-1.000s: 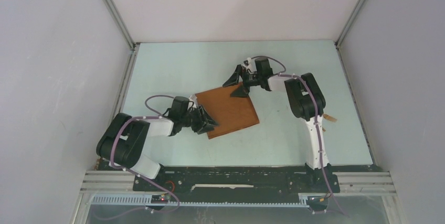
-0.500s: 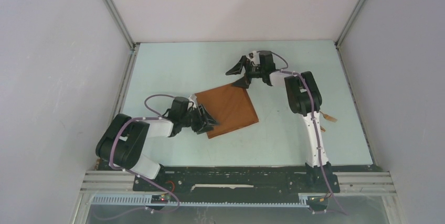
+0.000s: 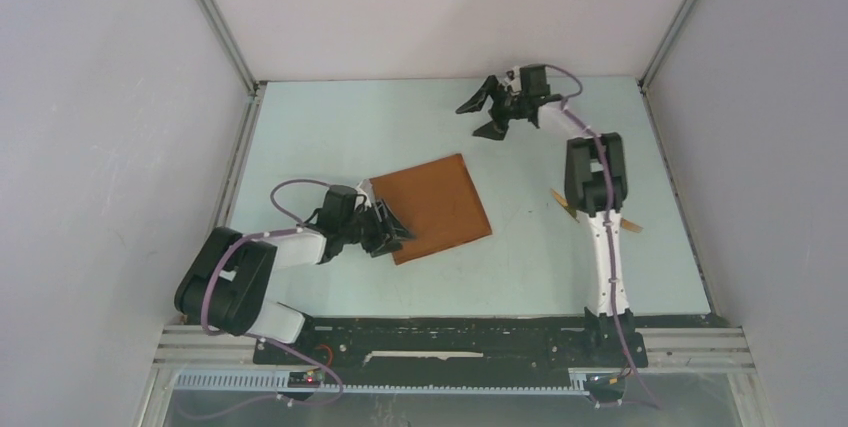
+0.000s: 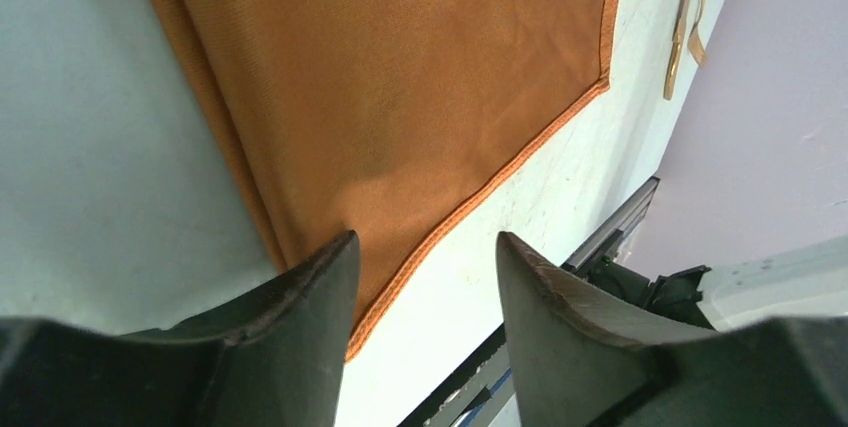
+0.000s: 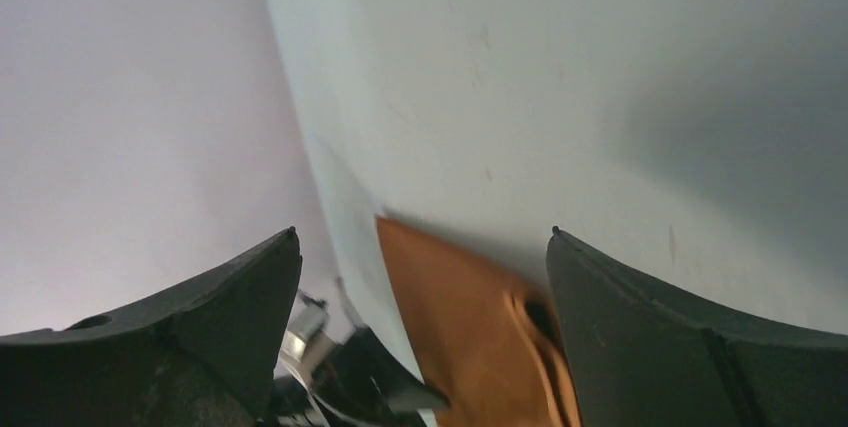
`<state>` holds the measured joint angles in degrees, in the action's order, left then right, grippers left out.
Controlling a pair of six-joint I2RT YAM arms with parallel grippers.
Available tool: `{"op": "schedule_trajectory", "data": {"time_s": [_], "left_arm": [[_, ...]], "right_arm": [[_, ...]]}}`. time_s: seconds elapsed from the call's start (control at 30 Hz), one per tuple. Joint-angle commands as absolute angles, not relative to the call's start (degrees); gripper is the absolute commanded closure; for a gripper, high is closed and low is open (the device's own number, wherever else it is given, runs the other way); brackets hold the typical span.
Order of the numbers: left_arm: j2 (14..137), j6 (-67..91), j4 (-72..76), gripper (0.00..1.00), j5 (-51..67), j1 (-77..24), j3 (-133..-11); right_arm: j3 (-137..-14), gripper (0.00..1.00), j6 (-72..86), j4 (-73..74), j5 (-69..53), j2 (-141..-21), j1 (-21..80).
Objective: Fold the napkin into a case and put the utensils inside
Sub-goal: Smooth out the square-folded napkin at the center of the board, then pick up the top corner of the square-folded napkin from the center of the board.
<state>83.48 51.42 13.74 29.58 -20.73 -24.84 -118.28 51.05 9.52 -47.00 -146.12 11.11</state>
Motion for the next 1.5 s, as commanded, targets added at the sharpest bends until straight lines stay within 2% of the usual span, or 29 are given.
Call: {"op": "schedule_trajectory", "data": {"time_s": [0.0,0.03,0.17,0.23,0.3,0.37,0.6,0.8,1.13,1.3,1.47], "left_arm": [[77.24,47.61,6.51,0.36,28.81,-20.37,-28.62],[75.24,47.23,5.15,0.32,29.14,-20.39,-30.02],[69.35,45.81,-1.31,0.30,30.07,-20.57,-34.85],[66.37,44.37,-5.32,0.28,28.80,-20.57,-36.80],[64.27,42.33,-10.96,0.17,25.84,-20.53,-38.59],[63.63,40.89,-13.42,0.06,24.31,-20.11,-39.17],[64.94,40.76,-12.88,0.06,24.13,-19.78,-35.59],[65.85,41.86,-10.28,0.07,24.10,-19.78,-33.09],[66.68,42.76,-8.57,0.08,24.97,-19.84,-31.50],[67.09,42.89,-8.08,0.08,25.20,-19.78,-30.95],[67.39,43.11,-7.56,0.08,25.69,-19.80,-30.85]], "right_arm": [[-110.39,0.00,29.84,36.11,-36.81,-123.47,11.13],[-104.73,0.00,27.77,37.54,-35.06,-119.53,11.28],[-79.45,0.06,23.86,36.22,-31.00,-105.42,12.77],[-71.64,0.16,23.81,35.71,-32.03,-101.90,13.59],[-66.42,0.28,24.26,34.34,-33.39,-100.23,14.70],[-62.64,0.35,24.41,32.14,-33.98,-99.18,15.17],[-58.37,0.51,25.01,26.50,-37.56,-100.33,15.47],[-57.95,0.51,25.83,24.36,-38.28,-101.25,15.64],[-58.00,0.59,27.12,20.77,-40.96,-105.75,15.29],[-57.95,0.54,26.72,21.67,-40.13,-105.10,15.13],[-57.95,0.53,26.14,22.87,-39.12,-103.94,14.94]]}}
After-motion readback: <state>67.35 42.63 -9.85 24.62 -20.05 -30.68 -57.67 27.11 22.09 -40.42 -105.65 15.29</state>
